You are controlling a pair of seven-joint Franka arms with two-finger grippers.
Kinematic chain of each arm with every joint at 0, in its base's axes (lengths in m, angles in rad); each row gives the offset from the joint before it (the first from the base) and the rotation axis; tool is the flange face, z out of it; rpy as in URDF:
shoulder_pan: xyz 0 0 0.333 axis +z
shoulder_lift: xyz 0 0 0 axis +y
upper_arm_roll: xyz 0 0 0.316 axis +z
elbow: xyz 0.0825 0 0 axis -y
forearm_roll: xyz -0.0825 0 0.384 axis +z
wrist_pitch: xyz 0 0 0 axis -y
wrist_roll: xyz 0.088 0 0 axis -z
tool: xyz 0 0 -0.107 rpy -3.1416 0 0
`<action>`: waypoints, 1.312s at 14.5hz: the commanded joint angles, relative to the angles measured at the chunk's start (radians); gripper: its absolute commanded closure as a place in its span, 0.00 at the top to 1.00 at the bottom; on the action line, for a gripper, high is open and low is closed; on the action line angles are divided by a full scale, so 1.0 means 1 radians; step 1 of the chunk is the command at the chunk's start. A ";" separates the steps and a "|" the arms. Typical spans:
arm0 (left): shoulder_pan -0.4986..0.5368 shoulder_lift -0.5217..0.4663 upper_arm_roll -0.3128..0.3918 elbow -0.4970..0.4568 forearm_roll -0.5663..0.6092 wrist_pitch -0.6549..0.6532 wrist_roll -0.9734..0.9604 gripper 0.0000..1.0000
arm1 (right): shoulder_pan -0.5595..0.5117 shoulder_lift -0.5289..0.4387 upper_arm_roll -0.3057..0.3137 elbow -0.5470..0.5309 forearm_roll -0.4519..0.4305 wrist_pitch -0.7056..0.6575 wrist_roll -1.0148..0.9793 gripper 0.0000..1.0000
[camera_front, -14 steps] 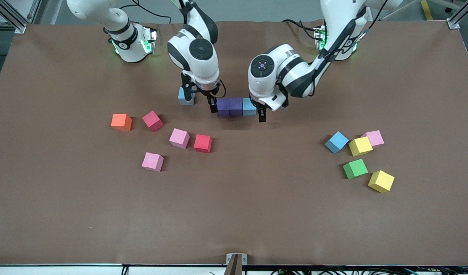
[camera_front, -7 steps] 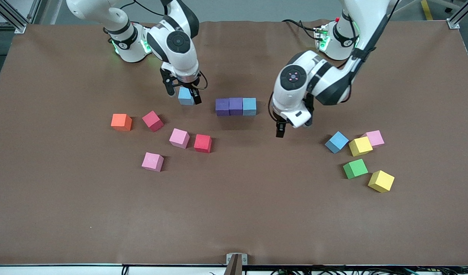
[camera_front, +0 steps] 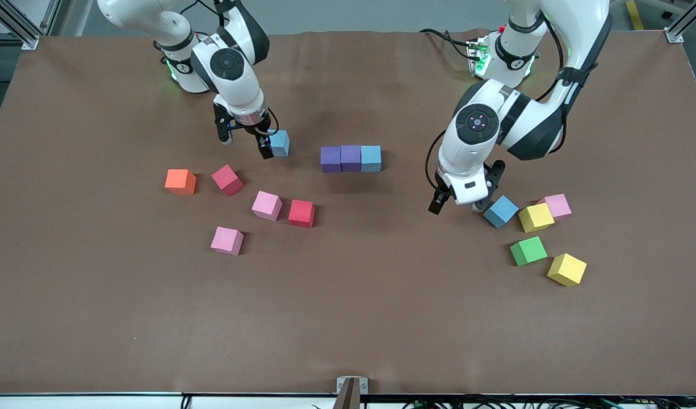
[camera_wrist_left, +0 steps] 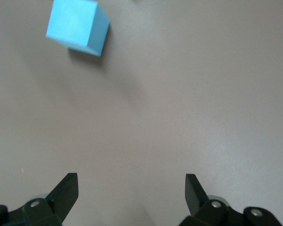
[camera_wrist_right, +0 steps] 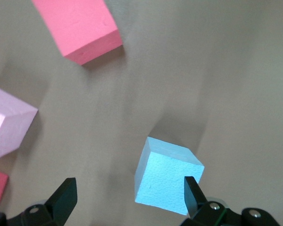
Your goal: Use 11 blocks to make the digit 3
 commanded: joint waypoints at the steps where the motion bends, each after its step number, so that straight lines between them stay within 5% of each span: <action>1: 0.042 -0.050 -0.005 -0.028 -0.017 -0.018 0.172 1.00 | 0.005 0.000 0.015 -0.034 0.007 0.038 0.084 1.00; 9: 0.085 -0.064 0.000 -0.020 -0.005 -0.045 0.295 1.00 | 0.085 0.163 0.016 -0.032 0.009 0.150 0.194 1.00; 19: 0.180 -0.122 -0.006 -0.122 -0.005 -0.021 0.464 1.00 | 0.048 0.166 0.016 -0.029 0.010 0.141 0.200 0.95</action>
